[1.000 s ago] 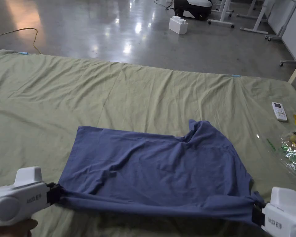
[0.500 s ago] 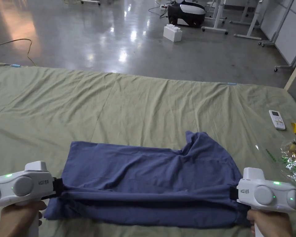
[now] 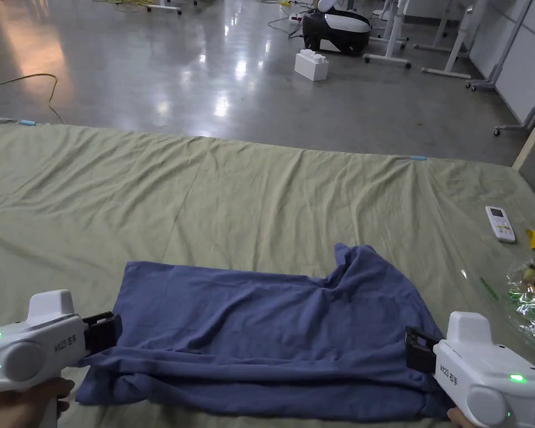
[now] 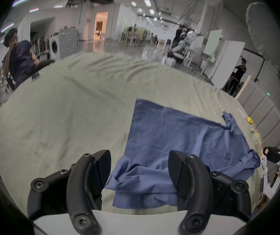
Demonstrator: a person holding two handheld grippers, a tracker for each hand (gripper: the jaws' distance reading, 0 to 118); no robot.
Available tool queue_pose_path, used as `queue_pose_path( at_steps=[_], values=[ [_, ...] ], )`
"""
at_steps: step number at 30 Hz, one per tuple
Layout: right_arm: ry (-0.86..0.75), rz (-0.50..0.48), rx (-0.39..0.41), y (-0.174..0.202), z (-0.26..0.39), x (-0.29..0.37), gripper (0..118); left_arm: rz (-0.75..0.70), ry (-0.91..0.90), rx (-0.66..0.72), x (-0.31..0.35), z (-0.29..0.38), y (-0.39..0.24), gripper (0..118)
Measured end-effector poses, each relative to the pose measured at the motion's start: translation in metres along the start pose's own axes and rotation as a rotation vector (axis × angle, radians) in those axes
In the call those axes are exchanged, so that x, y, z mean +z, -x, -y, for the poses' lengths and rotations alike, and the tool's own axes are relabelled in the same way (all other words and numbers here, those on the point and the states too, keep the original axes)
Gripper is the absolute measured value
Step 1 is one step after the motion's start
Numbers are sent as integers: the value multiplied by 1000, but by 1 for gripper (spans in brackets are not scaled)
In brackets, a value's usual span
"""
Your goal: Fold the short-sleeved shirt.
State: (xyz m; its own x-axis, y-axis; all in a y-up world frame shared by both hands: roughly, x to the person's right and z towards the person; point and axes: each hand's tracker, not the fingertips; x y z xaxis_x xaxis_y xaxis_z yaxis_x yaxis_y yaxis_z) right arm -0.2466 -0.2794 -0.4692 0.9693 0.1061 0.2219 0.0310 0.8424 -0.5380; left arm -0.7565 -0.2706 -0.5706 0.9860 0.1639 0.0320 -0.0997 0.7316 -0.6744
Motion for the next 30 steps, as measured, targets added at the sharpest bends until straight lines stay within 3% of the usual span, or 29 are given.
queue_pose_path(
  at_steps=[4, 7, 8, 10, 15, 21, 30],
  values=[
    [-151, 1, -4, 20, 1, 43, 72, 10, -126, -68, 40, 10, -15, 71],
    [-261, -7, -10, 36, 4, 74, 37, 12, -238, -126, 64, 22, -28, 66],
    [-303, 10, -8, 42, 5, 85, 19, 19, -269, -153, 74, 26, -35, 55],
    [-372, 28, -12, 52, 7, 105, 8, 32, -339, -202, 92, 34, -47, 26],
    [-481, 11, -2, 66, 6, 140, 0, 36, -422, -261, 114, 50, -63, 8],
    [-496, 13, 20, 73, 7, 156, 0, 56, -437, -230, 126, 58, -66, 4],
    [-420, 17, 9, 66, 20, 144, 0, 9, -100, -91, 82, 76, 3, 4]
  ],
)
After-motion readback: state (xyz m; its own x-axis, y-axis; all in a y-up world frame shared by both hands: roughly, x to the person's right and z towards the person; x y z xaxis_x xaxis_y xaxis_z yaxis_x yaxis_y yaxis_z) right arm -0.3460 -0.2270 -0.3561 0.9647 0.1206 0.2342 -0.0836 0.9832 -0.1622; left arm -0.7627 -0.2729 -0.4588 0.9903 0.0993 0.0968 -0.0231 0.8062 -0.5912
